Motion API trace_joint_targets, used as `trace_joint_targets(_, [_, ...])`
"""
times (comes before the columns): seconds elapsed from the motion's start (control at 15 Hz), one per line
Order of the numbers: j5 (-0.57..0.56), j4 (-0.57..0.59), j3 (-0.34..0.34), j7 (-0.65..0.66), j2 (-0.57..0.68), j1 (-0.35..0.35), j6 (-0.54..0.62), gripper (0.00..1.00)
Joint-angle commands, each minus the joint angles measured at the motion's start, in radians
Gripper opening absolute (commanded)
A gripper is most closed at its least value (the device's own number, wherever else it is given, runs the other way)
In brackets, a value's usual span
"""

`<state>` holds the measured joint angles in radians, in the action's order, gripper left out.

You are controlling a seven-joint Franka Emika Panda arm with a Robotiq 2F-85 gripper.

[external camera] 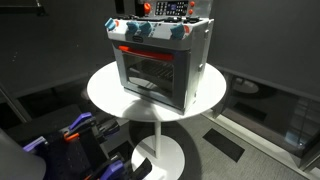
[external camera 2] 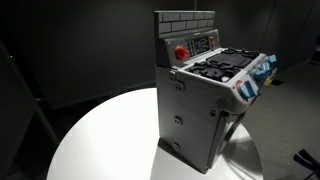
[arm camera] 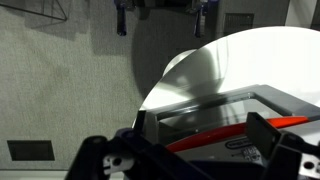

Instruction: Press the top right orange button on the stove

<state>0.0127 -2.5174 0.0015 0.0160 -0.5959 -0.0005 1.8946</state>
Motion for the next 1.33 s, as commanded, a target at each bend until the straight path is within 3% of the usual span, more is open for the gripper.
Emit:
trace_joint_targets(0.0, [0.000,0.002,0.000,0.000,0.000,-0.001,-0.002,1.00])
trace_joint_targets(0.6, [-0.001,0.009,0.001,0.001,0.006,-0.001,-0.001,1.00])
trace_joint_targets(1.27, [-0.014,0.152,0.009,0.022,0.109,-0.009,0.029,1.00])
